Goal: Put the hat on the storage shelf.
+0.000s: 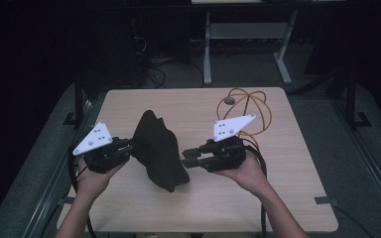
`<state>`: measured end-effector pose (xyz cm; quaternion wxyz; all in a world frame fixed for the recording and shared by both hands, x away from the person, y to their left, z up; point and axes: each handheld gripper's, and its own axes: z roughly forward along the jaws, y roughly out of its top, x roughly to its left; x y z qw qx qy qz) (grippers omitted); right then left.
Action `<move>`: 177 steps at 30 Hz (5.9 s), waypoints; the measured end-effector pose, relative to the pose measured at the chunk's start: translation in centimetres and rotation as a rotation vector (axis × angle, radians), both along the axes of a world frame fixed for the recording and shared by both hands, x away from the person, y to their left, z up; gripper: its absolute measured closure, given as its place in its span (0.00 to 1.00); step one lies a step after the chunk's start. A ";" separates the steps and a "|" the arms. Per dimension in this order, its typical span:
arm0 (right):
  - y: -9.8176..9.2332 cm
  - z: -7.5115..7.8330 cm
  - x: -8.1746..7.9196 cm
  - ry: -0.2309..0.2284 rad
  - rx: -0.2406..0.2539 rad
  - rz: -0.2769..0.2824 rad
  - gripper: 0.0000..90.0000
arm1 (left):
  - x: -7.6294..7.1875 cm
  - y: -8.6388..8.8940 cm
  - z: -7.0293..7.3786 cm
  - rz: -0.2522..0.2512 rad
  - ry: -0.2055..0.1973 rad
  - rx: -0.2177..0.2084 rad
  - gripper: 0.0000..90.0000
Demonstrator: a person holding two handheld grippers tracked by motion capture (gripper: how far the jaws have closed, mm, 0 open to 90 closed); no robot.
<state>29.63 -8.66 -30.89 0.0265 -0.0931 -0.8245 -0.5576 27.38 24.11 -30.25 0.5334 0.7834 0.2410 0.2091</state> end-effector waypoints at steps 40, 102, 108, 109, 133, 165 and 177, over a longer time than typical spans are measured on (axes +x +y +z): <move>-11.7 -8.0 -2.3 0.047 -0.136 -0.339 0.37 | 3.9 -0.3 6.1 -0.039 0.024 -0.002 0.96; -19.4 -12.0 -3.7 0.064 -0.163 -0.603 0.29 | 13.0 -14.8 13.9 -0.286 0.084 0.073 0.96; -19.6 -12.1 -3.6 0.069 -0.159 -0.614 0.28 | 14.2 -16.9 14.4 -0.303 0.102 0.100 0.96; -19.7 -12.1 -3.6 0.069 -0.155 -0.616 0.28 | 14.6 -17.3 14.4 -0.308 0.115 0.097 0.96; -20.7 -12.9 -3.3 0.097 -0.129 -0.644 0.28 | 19.6 -32.0 7.2 -0.375 0.419 0.057 0.51; -20.2 -12.8 -3.6 0.078 -0.148 -0.642 0.28 | 17.7 -26.3 8.5 -0.314 0.318 0.114 0.41; -20.0 -12.9 -3.4 0.080 -0.149 -0.646 0.27 | 17.2 -24.6 8.0 -0.311 0.311 0.102 0.40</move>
